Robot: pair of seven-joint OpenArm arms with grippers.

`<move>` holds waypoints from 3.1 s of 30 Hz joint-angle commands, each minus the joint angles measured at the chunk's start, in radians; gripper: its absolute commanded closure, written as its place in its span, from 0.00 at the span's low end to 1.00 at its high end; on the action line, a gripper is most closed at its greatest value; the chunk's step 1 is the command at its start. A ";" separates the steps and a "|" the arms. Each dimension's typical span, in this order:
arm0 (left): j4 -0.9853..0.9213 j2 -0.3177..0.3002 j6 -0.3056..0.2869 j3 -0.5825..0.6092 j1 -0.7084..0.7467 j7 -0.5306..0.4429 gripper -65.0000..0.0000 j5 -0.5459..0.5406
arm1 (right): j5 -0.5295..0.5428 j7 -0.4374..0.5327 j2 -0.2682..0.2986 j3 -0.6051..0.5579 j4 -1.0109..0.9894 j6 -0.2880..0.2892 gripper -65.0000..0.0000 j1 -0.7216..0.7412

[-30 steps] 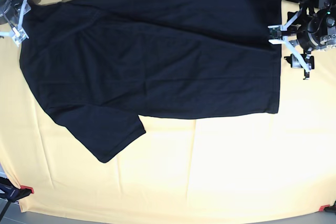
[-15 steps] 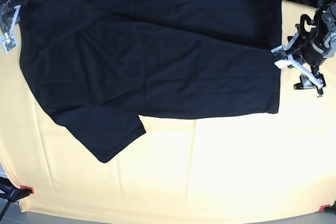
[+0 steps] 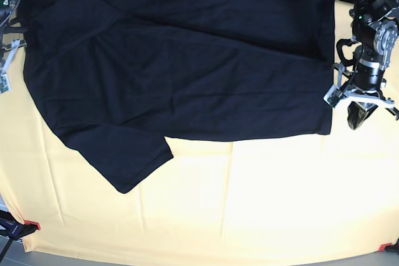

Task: Fold the T-shirt properly
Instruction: 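Pull the shirt further toward the robot with both grippers and release, then move both grippers to the shirt's hem corners and grasp them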

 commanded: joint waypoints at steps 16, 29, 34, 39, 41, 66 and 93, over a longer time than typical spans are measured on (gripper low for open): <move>-0.517 0.372 -0.182 -0.240 -0.388 -0.144 1.00 -0.707 | 0.024 0.023 0.014 0.012 0.012 0.023 1.00 -0.002; -0.813 0.501 -0.637 -0.579 -0.391 -0.106 1.00 -1.173 | 0.025 0.026 -0.009 0.012 0.010 0.031 1.00 -0.002; -0.859 0.508 -0.637 -0.581 -0.389 -0.103 0.88 -1.120 | 0.025 0.030 -0.019 0.012 0.010 0.031 1.00 -0.002; -0.862 0.532 -0.644 -0.581 -0.388 -0.067 0.39 -1.090 | 0.025 0.031 -0.019 0.012 0.010 0.031 1.00 -0.002; -0.864 0.544 -0.655 -0.578 -0.388 -0.046 0.38 -1.088 | 0.025 0.031 -0.019 0.012 0.010 0.031 1.00 -0.002; -0.865 0.603 -0.855 -0.560 -0.325 0.072 0.38 -1.221 | 0.025 0.033 -0.019 0.012 0.010 0.031 1.00 -0.002; -0.865 0.601 -0.806 -0.561 -0.328 0.014 1.00 -1.128 | 0.481 0.151 -0.163 0.012 -0.365 0.285 0.47 0.485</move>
